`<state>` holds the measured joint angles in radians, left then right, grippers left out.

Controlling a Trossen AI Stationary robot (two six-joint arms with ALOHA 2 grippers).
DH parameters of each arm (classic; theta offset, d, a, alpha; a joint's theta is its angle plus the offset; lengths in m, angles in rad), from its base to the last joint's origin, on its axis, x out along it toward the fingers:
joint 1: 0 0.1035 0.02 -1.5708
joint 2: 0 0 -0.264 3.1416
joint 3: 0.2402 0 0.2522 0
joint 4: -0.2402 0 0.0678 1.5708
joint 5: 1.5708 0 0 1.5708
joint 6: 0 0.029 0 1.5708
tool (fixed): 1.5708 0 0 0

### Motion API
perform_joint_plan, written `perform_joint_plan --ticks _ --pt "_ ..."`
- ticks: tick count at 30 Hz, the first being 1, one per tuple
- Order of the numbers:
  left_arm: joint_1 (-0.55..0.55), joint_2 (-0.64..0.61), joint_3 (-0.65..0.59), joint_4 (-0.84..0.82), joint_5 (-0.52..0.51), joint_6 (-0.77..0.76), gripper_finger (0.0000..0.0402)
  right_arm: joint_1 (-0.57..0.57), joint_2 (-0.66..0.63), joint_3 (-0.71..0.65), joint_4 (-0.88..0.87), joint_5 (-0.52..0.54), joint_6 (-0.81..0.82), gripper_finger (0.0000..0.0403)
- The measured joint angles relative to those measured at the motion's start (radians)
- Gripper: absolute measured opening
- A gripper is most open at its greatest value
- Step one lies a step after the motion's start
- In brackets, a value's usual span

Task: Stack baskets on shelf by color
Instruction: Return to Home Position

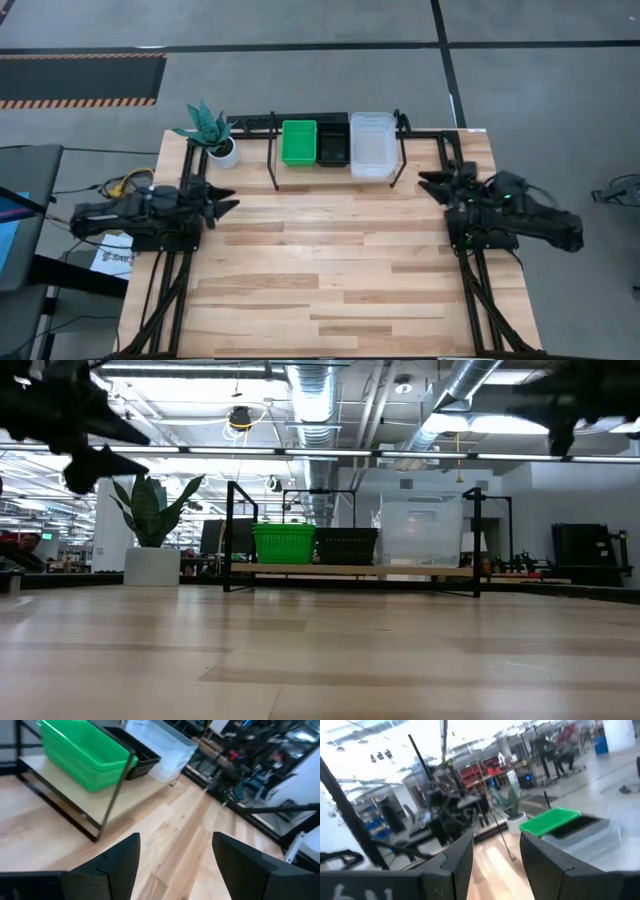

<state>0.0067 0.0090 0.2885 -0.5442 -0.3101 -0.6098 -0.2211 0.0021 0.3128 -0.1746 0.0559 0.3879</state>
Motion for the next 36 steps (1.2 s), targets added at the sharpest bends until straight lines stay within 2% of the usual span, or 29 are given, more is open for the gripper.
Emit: perform_joint_plan --ticks 7,11,17,26,36 --pt "-0.002 -0.004 -0.186 0.249 0.019 0.004 0.0236 0.021 0.037 -0.219 0.253 -0.004 0.028 0.0187" --pt "-0.002 0.016 -0.194 0.321 0.014 0.07 0.0236 0.061 0.031 -0.304 0.413 -0.004 0.03 0.0185" --pt "-0.003 0.011 -0.199 0.327 0.017 0.075 0.0236 0.106 0.036 -0.304 0.358 0.001 0.023 0.0182" --pt "-0.003 0.011 -0.199 0.326 0.014 0.05 0.0236 0.11 0.036 -0.304 0.221 0.003 0.047 0.0186" --pt "-0.003 0.011 -0.2 0.324 0.013 0.047 0.0236 0.109 0.039 -0.305 0.199 -0.005 0.056 0.0185"
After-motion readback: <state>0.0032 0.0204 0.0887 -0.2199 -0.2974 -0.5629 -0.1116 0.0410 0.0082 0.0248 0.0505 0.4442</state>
